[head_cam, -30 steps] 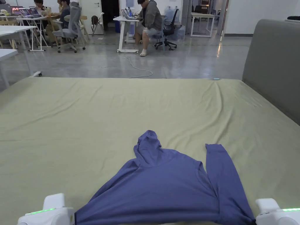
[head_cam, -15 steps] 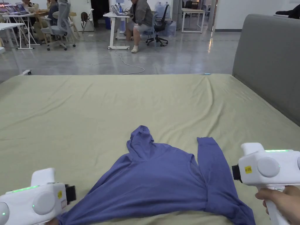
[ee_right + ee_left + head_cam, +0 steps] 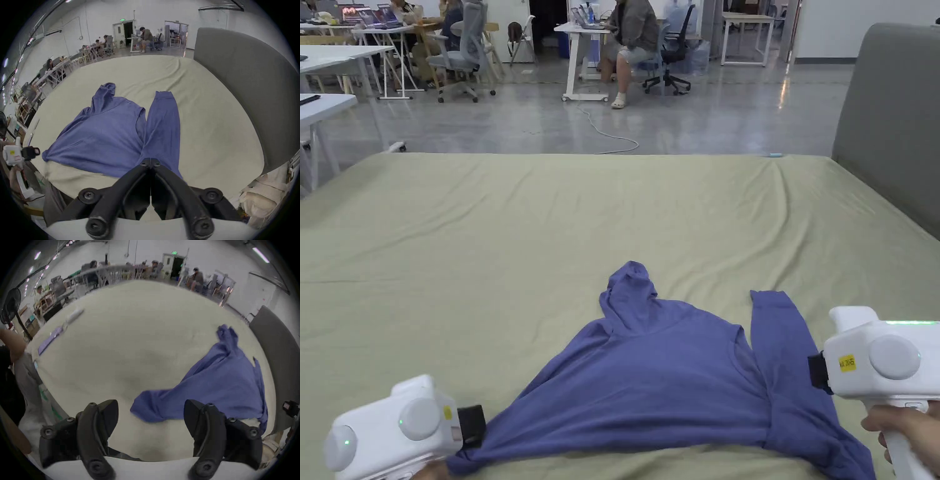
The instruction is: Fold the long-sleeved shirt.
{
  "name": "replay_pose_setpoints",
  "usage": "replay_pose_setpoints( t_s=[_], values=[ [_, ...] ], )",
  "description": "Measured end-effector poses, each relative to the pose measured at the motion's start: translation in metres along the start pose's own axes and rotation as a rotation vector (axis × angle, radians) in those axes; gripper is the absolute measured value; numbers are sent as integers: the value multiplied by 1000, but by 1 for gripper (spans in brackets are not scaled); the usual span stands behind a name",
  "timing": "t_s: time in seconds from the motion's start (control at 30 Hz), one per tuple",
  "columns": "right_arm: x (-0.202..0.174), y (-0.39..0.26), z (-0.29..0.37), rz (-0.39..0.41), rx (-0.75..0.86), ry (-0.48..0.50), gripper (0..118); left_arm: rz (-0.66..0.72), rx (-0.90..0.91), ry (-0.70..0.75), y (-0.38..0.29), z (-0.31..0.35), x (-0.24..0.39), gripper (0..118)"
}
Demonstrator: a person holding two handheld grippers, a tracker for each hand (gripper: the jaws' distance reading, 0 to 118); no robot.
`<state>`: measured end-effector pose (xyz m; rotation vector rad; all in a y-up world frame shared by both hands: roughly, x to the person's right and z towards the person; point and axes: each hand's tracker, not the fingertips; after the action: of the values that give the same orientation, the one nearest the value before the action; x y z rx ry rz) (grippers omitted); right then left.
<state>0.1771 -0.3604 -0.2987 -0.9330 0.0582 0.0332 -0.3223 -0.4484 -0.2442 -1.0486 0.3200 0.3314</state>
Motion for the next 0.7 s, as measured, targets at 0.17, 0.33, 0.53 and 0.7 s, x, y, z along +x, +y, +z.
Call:
replay_pose_setpoints(
  t_s=[0.17, 0.33, 0.53, 0.7],
  values=[
    [-10, 1, -12, 21, -25, -2, 0, 23, -76, 23, 0, -48, -3, 85],
    [-10, 0, -23, 23, -47, 7, 0, -48, 26, -37, 0, -40, 7, 0],
    [-17, 32, -39, 81, -18, 22, 0, -47, 78, -73, 6, -6, 22, 0],
    [-30, 112, -66, 123, 112, 171, 118, -78, 102, -89, 20, -1, 38, 0]
  ],
)
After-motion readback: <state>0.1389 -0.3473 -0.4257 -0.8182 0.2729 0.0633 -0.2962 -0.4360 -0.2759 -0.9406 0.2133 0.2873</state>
